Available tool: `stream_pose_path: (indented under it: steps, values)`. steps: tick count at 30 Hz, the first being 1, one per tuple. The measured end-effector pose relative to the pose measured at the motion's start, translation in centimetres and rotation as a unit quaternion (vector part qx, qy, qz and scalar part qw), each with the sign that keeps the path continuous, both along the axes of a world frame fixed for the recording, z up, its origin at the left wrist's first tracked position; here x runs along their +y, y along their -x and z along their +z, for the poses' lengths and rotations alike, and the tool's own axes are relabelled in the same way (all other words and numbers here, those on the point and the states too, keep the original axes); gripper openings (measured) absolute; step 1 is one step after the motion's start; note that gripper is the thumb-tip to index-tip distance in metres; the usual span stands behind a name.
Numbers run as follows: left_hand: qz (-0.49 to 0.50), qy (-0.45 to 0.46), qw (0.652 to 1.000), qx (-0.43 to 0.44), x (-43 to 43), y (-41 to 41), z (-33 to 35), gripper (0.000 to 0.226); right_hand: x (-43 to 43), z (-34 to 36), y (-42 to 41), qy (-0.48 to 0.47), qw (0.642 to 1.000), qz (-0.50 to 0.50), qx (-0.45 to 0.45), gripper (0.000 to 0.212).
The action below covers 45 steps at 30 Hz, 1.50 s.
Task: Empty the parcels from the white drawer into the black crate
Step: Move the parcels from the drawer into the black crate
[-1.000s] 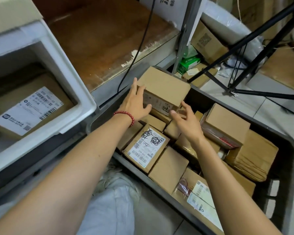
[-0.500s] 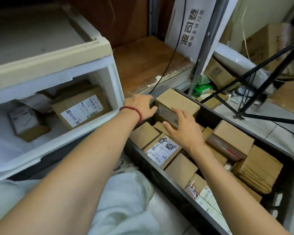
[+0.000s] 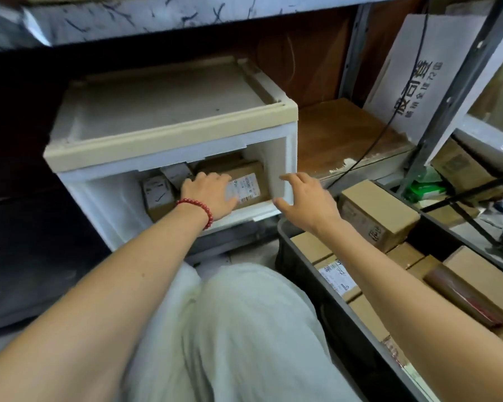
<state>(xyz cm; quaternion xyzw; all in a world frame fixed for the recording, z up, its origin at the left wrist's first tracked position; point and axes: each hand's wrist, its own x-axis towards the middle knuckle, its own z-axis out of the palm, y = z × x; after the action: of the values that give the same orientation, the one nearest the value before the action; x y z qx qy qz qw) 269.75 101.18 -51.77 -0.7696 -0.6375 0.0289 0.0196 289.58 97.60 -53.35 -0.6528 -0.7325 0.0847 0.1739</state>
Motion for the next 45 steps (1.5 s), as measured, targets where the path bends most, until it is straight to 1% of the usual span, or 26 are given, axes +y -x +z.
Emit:
stream_pose_path:
  steps: [4,9,16,18,20,21,23,26,27,29,32,35,36,39,41,43,45]
  values:
    - [0.071,0.035,0.996,-0.044,1.0,2.3,-0.6,0.070,1.8,0.1,2.2,0.018,0.999,0.037,0.011,0.061]
    - [0.084,0.033,0.994,-0.053,3.4,2.5,-1.9,0.078,5.6,-1.6,3.8,0.076,0.996,0.047,0.014,0.077]
    - [0.129,0.064,0.982,-0.120,7.3,4.6,-7.4,0.093,12.0,-5.4,4.6,0.156,0.988,0.003,0.015,0.088]
    - [0.133,0.073,0.983,-0.106,8.0,5.5,-9.1,0.097,13.3,-6.4,4.7,0.168,0.985,-0.011,0.034,0.088]
    - [0.148,0.095,0.980,-0.096,8.6,6.1,-10.1,0.098,14.3,-7.2,5.0,0.163,0.984,-0.025,0.073,0.087]
    - [0.156,0.115,0.975,-0.113,8.9,6.3,-10.7,0.097,14.6,-7.5,5.1,0.159,0.982,-0.035,0.093,0.085]
    - [0.156,0.154,0.957,-0.192,9.5,6.1,-11.4,0.093,15.3,-8.1,5.3,0.167,0.975,-0.059,0.133,0.084]
    - [0.136,0.177,0.925,-0.308,10.0,5.2,-12.4,0.099,15.9,-8.7,6.0,0.178,0.962,-0.090,0.188,0.088]
    - [0.138,0.169,0.913,-0.346,10.0,5.1,-12.7,0.098,16.2,-9.3,6.0,0.175,0.959,-0.097,0.202,0.092]
    - [0.152,0.149,0.893,-0.396,9.9,4.9,-12.8,0.086,16.4,-9.8,6.0,0.168,0.955,-0.103,0.221,0.097]
    - [0.170,0.125,0.876,-0.433,9.4,4.9,-11.8,0.074,15.0,-8.4,6.4,0.156,0.954,-0.122,0.225,0.084]
    - [0.167,0.111,0.865,-0.459,8.5,5.0,-10.2,0.073,13.8,-7.6,6.1,0.133,0.960,-0.133,0.208,0.085]
    - [0.165,0.111,0.864,-0.461,7.9,5.0,-9.5,0.073,13.1,-7.1,6.1,0.126,0.961,-0.134,0.206,0.085]
    - [0.159,0.099,0.866,-0.463,5.9,4.8,-7.4,0.068,10.8,-6.3,6.0,0.118,0.949,-0.131,0.260,0.088]
    - [0.153,0.093,0.872,-0.456,4.4,4.5,-6.0,0.062,9.2,-5.7,5.5,0.110,0.938,-0.130,0.303,0.098]
    - [0.146,0.101,0.874,-0.452,2.9,4.2,-4.6,0.060,8.0,-5.7,4.2,0.116,0.929,-0.118,0.332,0.101]
    - [0.140,0.121,0.876,-0.445,0.8,3.6,-3.5,0.061,6.4,-5.7,2.8,0.121,0.923,-0.111,0.348,0.111]
